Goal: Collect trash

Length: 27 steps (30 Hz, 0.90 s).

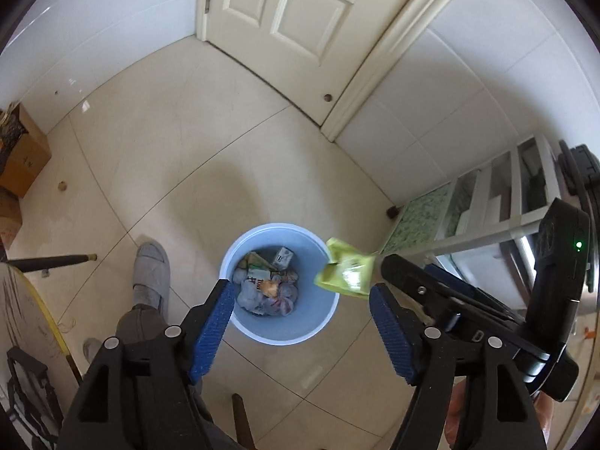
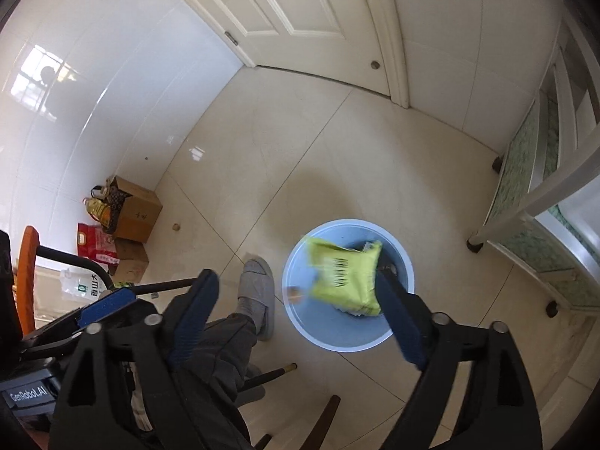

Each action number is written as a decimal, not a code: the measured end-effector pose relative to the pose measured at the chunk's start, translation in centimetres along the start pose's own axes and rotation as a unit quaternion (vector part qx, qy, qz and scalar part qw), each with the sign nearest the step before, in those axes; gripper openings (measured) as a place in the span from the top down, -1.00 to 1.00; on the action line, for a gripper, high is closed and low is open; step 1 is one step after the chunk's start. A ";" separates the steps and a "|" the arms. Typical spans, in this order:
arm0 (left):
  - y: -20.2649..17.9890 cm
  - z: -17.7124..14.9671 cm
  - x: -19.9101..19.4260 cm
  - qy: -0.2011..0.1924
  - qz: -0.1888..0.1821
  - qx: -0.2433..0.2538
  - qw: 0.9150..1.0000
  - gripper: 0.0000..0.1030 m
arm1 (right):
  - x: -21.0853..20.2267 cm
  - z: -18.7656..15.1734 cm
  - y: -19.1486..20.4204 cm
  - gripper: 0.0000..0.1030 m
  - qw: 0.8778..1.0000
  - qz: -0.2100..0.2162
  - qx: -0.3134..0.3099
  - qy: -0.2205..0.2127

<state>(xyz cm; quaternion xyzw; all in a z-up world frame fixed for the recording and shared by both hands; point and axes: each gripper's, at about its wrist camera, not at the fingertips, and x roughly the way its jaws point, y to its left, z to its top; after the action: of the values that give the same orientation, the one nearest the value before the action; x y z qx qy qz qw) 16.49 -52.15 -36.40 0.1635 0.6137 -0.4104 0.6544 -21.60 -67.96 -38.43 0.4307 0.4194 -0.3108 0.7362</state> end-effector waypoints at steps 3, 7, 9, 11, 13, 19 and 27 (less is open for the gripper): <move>-0.4 -0.4 0.3 -0.002 0.014 0.000 1.000 -0.47 | 0.0 -0.2 -0.5 -1.00 1.000 -0.010 0.010 -0.008; -1.5 -1.5 -0.9 -0.025 0.041 0.008 0.999 -0.62 | -0.6 -0.6 -0.4 -1.00 0.999 -0.031 0.011 -0.017; -2.3 -2.2 -1.5 -0.038 0.056 0.013 0.998 -0.71 | -1.1 -0.7 0.0 -1.00 0.999 -0.037 0.008 -0.022; -3.2 -2.8 -2.1 -0.049 0.065 0.015 0.997 -0.72 | -1.7 -0.8 0.4 -1.00 0.999 -0.037 0.005 -0.027; -3.7 -3.9 -3.4 -0.060 0.064 0.014 0.996 -0.73 | -2.8 -0.9 1.0 -1.00 0.999 -0.036 0.001 -0.035; -4.0 -8.2 -10.3 -0.125 0.065 0.012 0.990 -0.73 | -8.0 -1.3 4.7 -1.00 0.996 -0.025 -0.024 -0.080; -2.6 -17.3 -23.4 -0.263 0.099 -0.008 0.960 -0.91 | -17.6 -3.6 14.1 -1.00 0.981 0.024 -0.101 -0.164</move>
<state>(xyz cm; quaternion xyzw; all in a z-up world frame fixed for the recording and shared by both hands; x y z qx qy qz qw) 5.08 -33.44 -17.01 0.1041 0.4041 -0.3669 0.8314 -19.33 -56.91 -18.63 0.3072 0.3122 -0.3156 0.8417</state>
